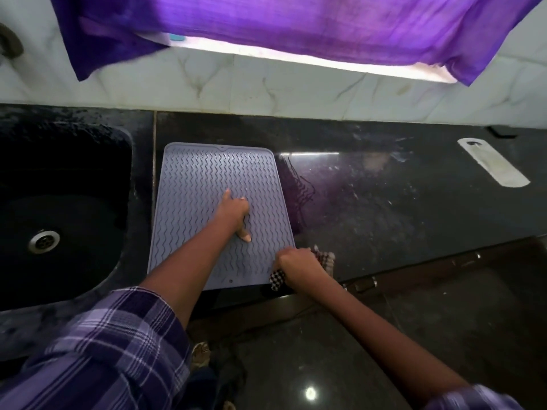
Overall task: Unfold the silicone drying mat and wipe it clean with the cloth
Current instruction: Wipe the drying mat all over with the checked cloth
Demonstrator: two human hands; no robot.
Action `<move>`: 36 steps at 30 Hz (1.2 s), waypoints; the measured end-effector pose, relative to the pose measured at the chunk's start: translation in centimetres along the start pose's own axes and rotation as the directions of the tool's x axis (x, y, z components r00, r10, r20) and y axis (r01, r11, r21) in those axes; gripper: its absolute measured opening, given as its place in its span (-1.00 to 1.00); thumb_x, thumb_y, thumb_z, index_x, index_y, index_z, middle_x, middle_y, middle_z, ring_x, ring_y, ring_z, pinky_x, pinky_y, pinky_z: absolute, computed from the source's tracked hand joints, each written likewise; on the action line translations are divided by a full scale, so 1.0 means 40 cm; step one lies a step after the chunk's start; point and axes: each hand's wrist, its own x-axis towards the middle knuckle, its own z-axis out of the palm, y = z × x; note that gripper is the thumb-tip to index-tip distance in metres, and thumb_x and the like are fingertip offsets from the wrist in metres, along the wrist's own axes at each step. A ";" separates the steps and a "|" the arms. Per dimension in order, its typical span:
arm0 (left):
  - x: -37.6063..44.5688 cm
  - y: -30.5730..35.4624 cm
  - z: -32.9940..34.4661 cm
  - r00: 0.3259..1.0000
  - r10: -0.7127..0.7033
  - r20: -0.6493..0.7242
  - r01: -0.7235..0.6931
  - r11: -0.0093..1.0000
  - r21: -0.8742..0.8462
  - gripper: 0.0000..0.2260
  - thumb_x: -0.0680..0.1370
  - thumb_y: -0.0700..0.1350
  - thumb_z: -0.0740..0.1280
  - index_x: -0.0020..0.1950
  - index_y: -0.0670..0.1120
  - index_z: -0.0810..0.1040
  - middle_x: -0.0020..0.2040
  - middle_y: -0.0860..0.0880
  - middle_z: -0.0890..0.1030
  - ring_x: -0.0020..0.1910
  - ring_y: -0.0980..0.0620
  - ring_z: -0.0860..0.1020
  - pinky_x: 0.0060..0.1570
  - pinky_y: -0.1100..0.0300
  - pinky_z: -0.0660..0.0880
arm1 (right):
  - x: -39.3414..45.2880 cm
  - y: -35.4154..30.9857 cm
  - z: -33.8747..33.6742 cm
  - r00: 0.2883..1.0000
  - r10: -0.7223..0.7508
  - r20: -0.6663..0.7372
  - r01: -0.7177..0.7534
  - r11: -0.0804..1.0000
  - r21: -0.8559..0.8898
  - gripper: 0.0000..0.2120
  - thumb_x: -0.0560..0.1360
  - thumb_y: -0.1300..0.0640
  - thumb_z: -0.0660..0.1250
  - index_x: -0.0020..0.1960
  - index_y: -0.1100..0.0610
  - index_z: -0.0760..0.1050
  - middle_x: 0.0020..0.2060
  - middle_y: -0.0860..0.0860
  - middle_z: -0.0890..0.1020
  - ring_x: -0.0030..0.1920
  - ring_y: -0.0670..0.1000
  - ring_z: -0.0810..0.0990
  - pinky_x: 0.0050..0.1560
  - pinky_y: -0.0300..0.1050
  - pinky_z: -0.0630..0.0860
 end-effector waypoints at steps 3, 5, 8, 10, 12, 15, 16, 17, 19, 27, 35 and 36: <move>0.009 0.000 0.006 1.000 -0.014 0.004 0.014 1.000 -0.020 -0.08 0.32 0.21 0.49 0.52 -0.20 0.22 0.56 -0.12 0.17 0.56 -0.20 0.03 0.54 -0.12 -0.13 | 0.028 -0.029 0.003 0.987 -0.143 -0.072 0.137 0.987 -0.080 -0.65 0.51 0.21 0.26 0.28 0.15 0.50 0.26 0.10 0.50 0.31 0.13 0.40 0.32 0.02 0.32; 0.014 0.002 0.002 1.000 -0.014 0.017 0.014 1.000 0.005 -0.09 0.31 0.22 0.49 0.50 -0.19 0.27 0.54 -0.13 0.22 0.56 -0.18 0.08 0.54 -0.10 -0.17 | -0.002 -0.017 0.045 0.975 -0.213 -0.056 0.206 0.973 -0.107 -0.61 0.50 0.22 0.25 0.33 0.09 0.46 0.30 0.08 0.44 0.32 0.13 0.35 0.35 0.03 0.26; 0.016 0.003 -0.007 1.000 -0.009 0.014 0.009 1.000 0.007 -0.15 0.30 0.24 0.49 0.45 -0.17 0.34 0.50 -0.12 0.31 0.53 -0.13 0.18 0.51 -0.07 -0.23 | -0.054 0.049 0.066 0.983 -0.176 -0.048 0.176 0.984 -0.015 -0.61 0.53 0.26 0.24 0.32 0.02 0.48 0.34 0.02 0.45 0.34 0.06 0.37 0.37 -0.03 0.28; 0.012 0.004 -0.010 1.000 -0.004 0.012 0.004 1.000 0.014 -0.16 0.31 0.24 0.48 0.45 -0.17 0.35 0.49 -0.12 0.32 0.53 -0.12 0.20 0.51 -0.06 -0.23 | -0.060 0.099 0.042 0.994 -0.101 -0.032 0.101 0.995 0.003 -0.61 0.50 0.31 0.25 0.27 0.02 0.52 0.31 -0.01 0.52 0.28 0.05 0.44 0.32 -0.07 0.37; 0.008 0.005 -0.013 1.000 -0.008 0.014 0.007 1.000 0.020 -0.14 0.31 0.24 0.48 0.46 -0.18 0.33 0.51 -0.13 0.30 0.53 -0.12 0.18 0.51 -0.05 -0.23 | -0.042 0.125 0.003 0.993 0.006 -0.117 -0.001 0.999 0.048 -0.60 0.44 0.34 0.27 0.21 0.04 0.57 0.24 0.01 0.59 0.21 0.06 0.50 0.26 -0.06 0.44; 0.005 0.009 -0.021 0.999 -0.010 0.030 0.010 1.000 0.008 -0.14 0.31 0.23 0.49 0.46 -0.20 0.32 0.53 -0.14 0.24 0.55 -0.13 0.14 0.51 -0.05 -0.24 | -0.006 0.064 -0.034 0.951 -0.018 -0.308 0.069 0.985 0.157 -0.66 0.44 0.34 0.31 0.15 0.10 0.60 0.15 0.05 0.65 0.17 0.07 0.55 0.25 -0.06 0.44; 0.003 0.013 -0.023 0.999 -0.009 0.033 0.009 1.000 0.015 -0.14 0.31 0.23 0.49 0.45 -0.21 0.32 0.54 -0.15 0.24 0.55 -0.13 0.15 0.51 -0.05 -0.24 | -0.004 0.028 -0.027 0.954 -0.094 -0.286 0.147 0.975 0.168 -0.67 0.44 0.35 0.32 0.15 0.12 0.60 0.15 0.06 0.65 0.18 0.07 0.54 0.28 -0.06 0.42; 0.003 0.017 -0.023 0.999 -0.013 0.034 0.012 1.000 0.024 -0.14 0.31 0.22 0.49 0.45 -0.21 0.32 0.54 -0.15 0.23 0.54 -0.12 0.16 0.51 -0.05 -0.23 | -0.007 -0.002 -0.013 0.959 -0.174 -0.223 0.212 0.965 0.156 -0.65 0.43 0.36 0.31 0.17 0.14 0.59 0.17 0.07 0.63 0.21 0.08 0.52 0.32 -0.05 0.39; 0.004 0.020 -0.023 0.999 -0.025 0.037 0.024 0.999 0.044 -0.14 0.32 0.23 0.49 0.46 -0.20 0.31 0.54 -0.14 0.24 0.54 -0.13 0.16 0.52 -0.04 -0.21 | -0.017 -0.023 0.016 0.973 -0.222 -0.066 0.229 0.964 0.136 -0.58 0.40 0.38 0.29 0.22 0.16 0.56 0.24 0.08 0.58 0.27 0.10 0.46 0.35 -0.04 0.34; 0.015 0.003 -0.084 0.995 -0.013 0.094 0.015 1.000 -0.020 -0.24 0.31 0.17 0.54 0.34 -0.24 0.45 0.33 -0.17 0.49 0.38 -0.16 0.41 0.49 0.01 0.20 | 0.090 0.132 -0.139 0.979 0.153 0.133 -0.159 0.986 0.042 -0.65 0.46 0.25 0.31 0.24 0.15 0.54 0.21 0.17 0.58 0.20 0.17 0.58 0.23 0.02 0.51; 0.125 -0.067 -0.167 0.995 -0.031 -0.099 0.021 0.995 -0.097 -0.56 0.47 0.01 0.43 0.30 -0.11 0.48 0.28 -0.09 0.53 0.34 -0.07 0.44 0.47 -0.03 0.11 | 0.363 0.242 -0.297 0.958 0.233 -0.170 -0.186 0.950 0.249 -0.59 0.43 0.40 0.17 0.14 0.13 0.61 0.08 0.22 0.66 0.11 0.21 0.62 0.13 0.07 0.56; 0.145 -0.075 -0.173 0.997 -0.021 -0.075 0.014 0.995 -0.097 -0.47 0.46 0.05 0.43 0.36 -0.10 0.43 0.35 -0.10 0.47 0.41 -0.09 0.36 0.50 -0.10 -0.02 | 0.405 0.247 -0.304 0.945 0.247 -0.213 -0.191 0.948 0.253 -0.60 0.45 0.38 0.17 0.16 0.12 0.60 0.10 0.21 0.66 0.13 0.21 0.61 0.16 0.09 0.56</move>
